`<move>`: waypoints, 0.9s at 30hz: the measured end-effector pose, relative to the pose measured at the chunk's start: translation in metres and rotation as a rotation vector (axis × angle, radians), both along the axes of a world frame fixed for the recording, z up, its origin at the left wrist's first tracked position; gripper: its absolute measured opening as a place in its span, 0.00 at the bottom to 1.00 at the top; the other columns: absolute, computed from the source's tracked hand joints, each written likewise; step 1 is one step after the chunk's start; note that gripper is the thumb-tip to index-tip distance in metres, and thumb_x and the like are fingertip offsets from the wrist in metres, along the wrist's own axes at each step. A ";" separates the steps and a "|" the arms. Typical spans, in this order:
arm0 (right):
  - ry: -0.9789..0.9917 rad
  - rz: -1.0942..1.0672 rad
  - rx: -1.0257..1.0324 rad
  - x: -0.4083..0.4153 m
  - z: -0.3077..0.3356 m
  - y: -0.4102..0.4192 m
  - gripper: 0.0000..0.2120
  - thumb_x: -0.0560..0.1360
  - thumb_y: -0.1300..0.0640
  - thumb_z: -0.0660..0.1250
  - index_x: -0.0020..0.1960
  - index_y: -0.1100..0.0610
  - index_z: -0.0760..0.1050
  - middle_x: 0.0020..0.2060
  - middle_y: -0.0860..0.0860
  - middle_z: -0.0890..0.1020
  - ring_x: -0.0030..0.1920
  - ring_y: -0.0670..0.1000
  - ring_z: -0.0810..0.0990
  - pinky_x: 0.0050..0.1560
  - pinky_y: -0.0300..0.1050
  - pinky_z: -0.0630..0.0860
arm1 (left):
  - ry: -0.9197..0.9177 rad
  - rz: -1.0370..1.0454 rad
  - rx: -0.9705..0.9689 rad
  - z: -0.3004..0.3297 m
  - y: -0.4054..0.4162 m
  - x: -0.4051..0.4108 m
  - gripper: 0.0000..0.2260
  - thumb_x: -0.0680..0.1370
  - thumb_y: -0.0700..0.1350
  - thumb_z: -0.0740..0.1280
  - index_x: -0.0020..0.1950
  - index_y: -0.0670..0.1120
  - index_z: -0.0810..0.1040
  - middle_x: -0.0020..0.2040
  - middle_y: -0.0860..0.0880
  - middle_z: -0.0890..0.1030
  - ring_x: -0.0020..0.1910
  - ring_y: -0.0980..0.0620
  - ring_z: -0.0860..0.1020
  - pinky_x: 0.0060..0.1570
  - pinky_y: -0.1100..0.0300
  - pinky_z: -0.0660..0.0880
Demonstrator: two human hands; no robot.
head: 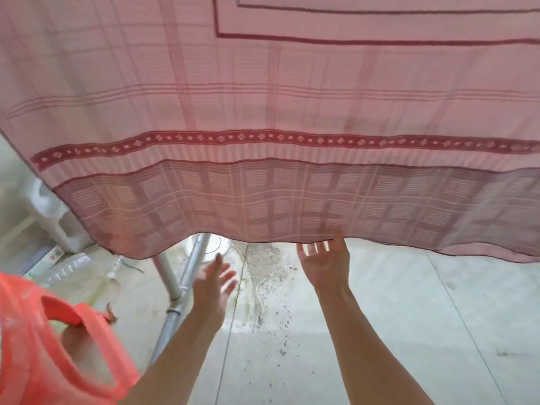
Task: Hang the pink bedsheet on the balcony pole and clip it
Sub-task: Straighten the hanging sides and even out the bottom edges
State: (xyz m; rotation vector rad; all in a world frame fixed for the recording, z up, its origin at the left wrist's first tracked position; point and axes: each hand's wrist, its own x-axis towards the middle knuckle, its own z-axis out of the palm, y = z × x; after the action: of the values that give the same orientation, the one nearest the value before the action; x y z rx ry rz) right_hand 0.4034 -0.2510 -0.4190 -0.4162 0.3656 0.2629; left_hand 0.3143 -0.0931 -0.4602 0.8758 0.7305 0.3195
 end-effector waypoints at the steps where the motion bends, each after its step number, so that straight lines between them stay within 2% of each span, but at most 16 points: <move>1: -0.012 -0.016 0.008 0.004 0.000 -0.012 0.14 0.75 0.51 0.65 0.60 0.50 0.75 0.56 0.49 0.77 0.61 0.49 0.74 0.65 0.52 0.69 | -0.020 -0.124 -0.008 0.003 -0.019 0.009 0.13 0.77 0.43 0.64 0.60 0.42 0.68 0.48 0.46 0.75 0.47 0.48 0.75 0.50 0.53 0.73; 4: -0.017 -0.072 0.011 0.014 -0.001 -0.054 0.13 0.73 0.49 0.66 0.57 0.49 0.74 0.56 0.48 0.75 0.63 0.49 0.72 0.68 0.53 0.66 | -0.092 -0.304 -0.084 0.020 -0.071 0.040 0.14 0.73 0.37 0.69 0.56 0.45 0.71 0.47 0.48 0.76 0.51 0.48 0.75 0.49 0.54 0.72; 7: -0.073 -0.119 -0.013 0.024 0.003 -0.105 0.15 0.71 0.48 0.68 0.56 0.48 0.75 0.56 0.47 0.78 0.62 0.48 0.74 0.65 0.52 0.67 | -0.170 -0.351 -0.176 0.038 -0.120 0.067 0.07 0.77 0.37 0.64 0.51 0.47 0.73 0.50 0.51 0.77 0.57 0.47 0.73 0.55 0.50 0.71; 10: -0.092 -0.167 -0.026 0.035 0.008 -0.155 0.11 0.71 0.48 0.67 0.51 0.50 0.75 0.51 0.47 0.78 0.61 0.48 0.74 0.63 0.53 0.69 | -0.198 -0.331 -0.243 0.041 -0.154 0.086 0.04 0.78 0.40 0.61 0.51 0.48 0.73 0.54 0.51 0.77 0.59 0.47 0.73 0.60 0.48 0.69; 14: -0.051 -0.234 -0.063 0.046 0.010 -0.197 0.07 0.75 0.50 0.64 0.47 0.53 0.74 0.51 0.49 0.77 0.55 0.47 0.75 0.61 0.50 0.69 | -0.203 -0.248 -0.328 0.033 -0.176 0.096 0.04 0.79 0.39 0.61 0.48 0.47 0.74 0.51 0.49 0.77 0.54 0.48 0.75 0.58 0.47 0.69; 17: -0.046 -0.279 -0.055 0.051 0.001 -0.212 0.04 0.77 0.57 0.63 0.49 0.56 0.75 0.49 0.50 0.79 0.52 0.47 0.77 0.57 0.47 0.72 | -0.167 -0.118 -0.327 0.028 -0.177 0.101 0.07 0.78 0.36 0.61 0.42 0.45 0.74 0.45 0.49 0.78 0.47 0.51 0.77 0.59 0.51 0.69; 19: -0.050 -0.285 -0.063 0.052 -0.010 -0.214 0.04 0.77 0.61 0.63 0.50 0.59 0.76 0.46 0.51 0.80 0.50 0.48 0.79 0.53 0.46 0.75 | -0.160 -0.066 -0.306 0.023 -0.171 0.105 0.08 0.78 0.35 0.61 0.41 0.45 0.74 0.38 0.51 0.81 0.44 0.53 0.77 0.54 0.55 0.73; 20: -0.055 -0.280 -0.069 0.053 -0.016 -0.213 0.04 0.76 0.62 0.63 0.49 0.60 0.76 0.44 0.52 0.81 0.48 0.49 0.80 0.51 0.45 0.77 | -0.166 -0.056 -0.297 0.021 -0.167 0.106 0.09 0.78 0.34 0.61 0.41 0.45 0.74 0.34 0.52 0.81 0.43 0.53 0.77 0.49 0.57 0.77; 22: -0.084 -0.267 -0.056 0.056 -0.024 -0.210 0.05 0.77 0.63 0.62 0.49 0.61 0.76 0.39 0.52 0.84 0.43 0.48 0.84 0.48 0.44 0.81 | -0.169 -0.050 -0.283 0.020 -0.161 0.108 0.08 0.78 0.34 0.61 0.41 0.44 0.74 0.32 0.52 0.81 0.42 0.53 0.77 0.41 0.59 0.81; 24: -0.118 -0.273 -0.016 0.060 -0.029 -0.207 0.07 0.78 0.64 0.59 0.49 0.62 0.76 0.38 0.52 0.85 0.40 0.48 0.85 0.49 0.43 0.81 | -0.153 -0.039 -0.274 0.021 -0.159 0.108 0.07 0.78 0.34 0.60 0.42 0.42 0.73 0.34 0.49 0.82 0.43 0.52 0.77 0.48 0.57 0.78; 27: -0.131 -0.294 0.036 0.062 -0.031 -0.203 0.09 0.79 0.65 0.57 0.49 0.63 0.76 0.38 0.53 0.85 0.40 0.48 0.85 0.52 0.45 0.79 | -0.145 -0.026 -0.264 0.026 -0.162 0.106 0.07 0.79 0.33 0.58 0.44 0.41 0.72 0.43 0.45 0.79 0.45 0.50 0.77 0.59 0.52 0.71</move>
State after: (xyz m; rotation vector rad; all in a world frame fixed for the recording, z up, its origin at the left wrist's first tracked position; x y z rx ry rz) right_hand 0.4656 -0.4543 -0.4497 -0.3374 0.2891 -0.0444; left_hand 0.4205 -0.2546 -0.4345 0.6052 0.6096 0.2534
